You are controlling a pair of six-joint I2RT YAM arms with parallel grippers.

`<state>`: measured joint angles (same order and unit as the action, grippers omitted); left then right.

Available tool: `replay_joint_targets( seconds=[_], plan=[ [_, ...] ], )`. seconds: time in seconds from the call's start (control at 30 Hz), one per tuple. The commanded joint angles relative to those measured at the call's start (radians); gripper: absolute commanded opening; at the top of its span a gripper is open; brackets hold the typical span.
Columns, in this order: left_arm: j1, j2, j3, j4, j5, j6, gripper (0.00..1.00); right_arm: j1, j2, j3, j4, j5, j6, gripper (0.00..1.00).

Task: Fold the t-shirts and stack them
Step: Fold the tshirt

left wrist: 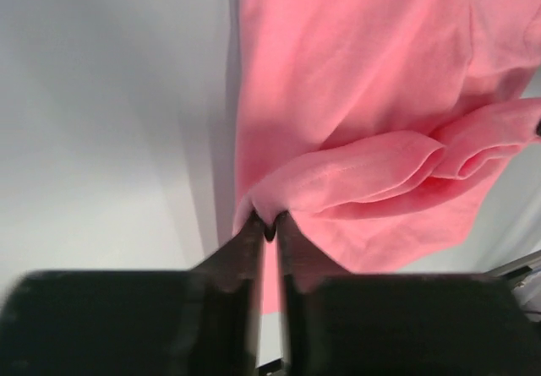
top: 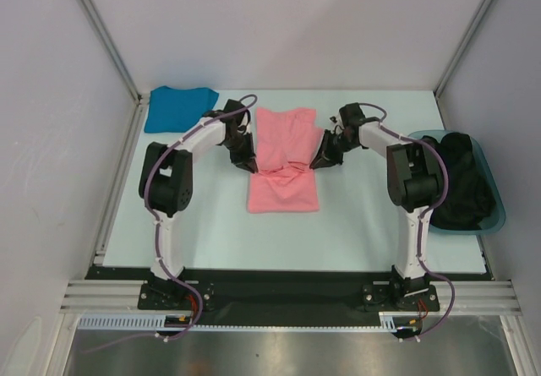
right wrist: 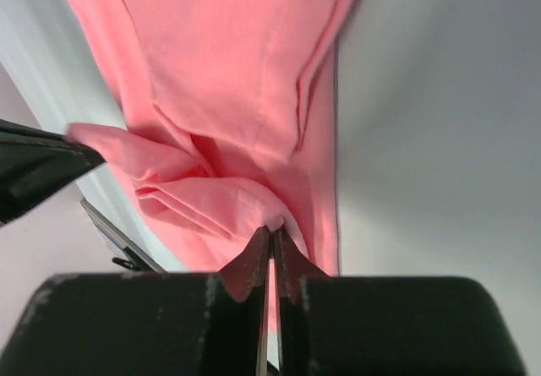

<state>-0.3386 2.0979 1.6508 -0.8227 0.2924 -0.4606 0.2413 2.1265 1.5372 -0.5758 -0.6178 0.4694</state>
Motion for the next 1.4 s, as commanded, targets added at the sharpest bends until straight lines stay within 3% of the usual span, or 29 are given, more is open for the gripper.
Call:
replay_joint_targets(
  seconds=[0.0, 0.17, 0.2, 0.3, 0.43, 0.63, 0.73, 0.97, 1.37],
  plan=[
    [0.01, 0.024, 0.067, 0.031, 0.017, 0.023, 0.21, -0.019, 0.035, 0.09, -0.022, -0.005, -0.021, 0.09],
    [0.012, 0.008, 0.11, 0.019, -0.064, 0.039, 0.45, -0.03, 0.046, 0.185, -0.076, 0.059, -0.023, 0.18],
    [0.012, -0.005, 0.116, 0.007, -0.09, 0.051, 0.47, -0.031, 0.044, 0.219, -0.097, 0.075, -0.031, 0.27],
    [0.012, -0.105, 0.052, 0.031, -0.131, 0.083, 0.5, -0.028, 0.029, 0.262, -0.182, 0.116, -0.07, 0.38],
    [0.004, -0.226, -0.1, 0.098, 0.001, 0.108, 0.43, -0.001, -0.037, 0.227, -0.24, 0.193, -0.133, 0.46],
    [-0.037, -0.282, -0.295, 0.258, 0.2, 0.077, 0.32, 0.113, -0.051, 0.158, -0.165, 0.104, -0.131, 0.41],
    [-0.046, -0.237, -0.307, 0.304, 0.267, 0.025, 0.29, 0.153, -0.004, 0.17, -0.106, 0.035, -0.066, 0.31],
    [-0.046, -0.105, -0.202, 0.292, 0.261, 0.03, 0.27, 0.174, 0.093, 0.19, 0.005, -0.068, 0.055, 0.09],
    [-0.011, 0.109, 0.001, 0.324, 0.251, 0.007, 0.27, 0.087, 0.185, 0.235, 0.149, -0.069, 0.129, 0.07]
  ],
)
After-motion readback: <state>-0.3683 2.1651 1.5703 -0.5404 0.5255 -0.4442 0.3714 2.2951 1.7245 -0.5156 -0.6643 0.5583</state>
